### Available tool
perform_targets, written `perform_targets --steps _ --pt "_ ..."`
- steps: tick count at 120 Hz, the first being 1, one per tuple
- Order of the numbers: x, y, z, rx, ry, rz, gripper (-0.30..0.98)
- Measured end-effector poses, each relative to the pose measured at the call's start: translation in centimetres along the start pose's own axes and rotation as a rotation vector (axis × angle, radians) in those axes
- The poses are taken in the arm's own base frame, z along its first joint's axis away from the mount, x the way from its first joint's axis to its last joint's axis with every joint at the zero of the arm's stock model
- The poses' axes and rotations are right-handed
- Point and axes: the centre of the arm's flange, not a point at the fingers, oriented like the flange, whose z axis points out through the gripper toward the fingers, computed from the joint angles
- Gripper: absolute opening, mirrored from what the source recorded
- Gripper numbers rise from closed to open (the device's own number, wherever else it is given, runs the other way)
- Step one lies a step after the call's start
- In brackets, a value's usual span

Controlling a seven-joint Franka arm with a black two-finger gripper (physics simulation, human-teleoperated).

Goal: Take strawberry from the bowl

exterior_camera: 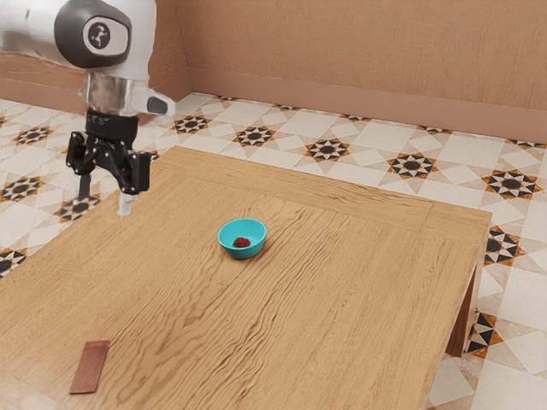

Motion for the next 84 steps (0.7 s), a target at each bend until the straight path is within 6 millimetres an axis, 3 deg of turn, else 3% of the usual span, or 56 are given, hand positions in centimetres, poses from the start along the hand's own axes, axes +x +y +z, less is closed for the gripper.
perform_targets --steps 6,12,20,31,37,43,53,72,84 --pt "2.5 0.4 -2.1 0.015 0.136 0.022 0.69" --pt "5.3 0.7 -2.4 0.025 0.208 0.041 0.69" --pt "12.3 1.4 0.3 0.038 0.212 0.069 0.69" --pt "23.5 2.2 1.4 0.063 0.282 0.107 0.61" --pt "27.8 2.7 2.6 0.067 0.318 0.151 0.52" --pt "30.9 2.6 4.3 0.053 0.342 0.200 0.45" --pt "33.6 1.0 7.2 0.022 0.372 0.265 0.37" --pt "35.1 1.2 9.1 0.025 0.428 0.389 0.29" --pt "36.8 0.9 11.3 0.033 0.440 0.442 0.26"
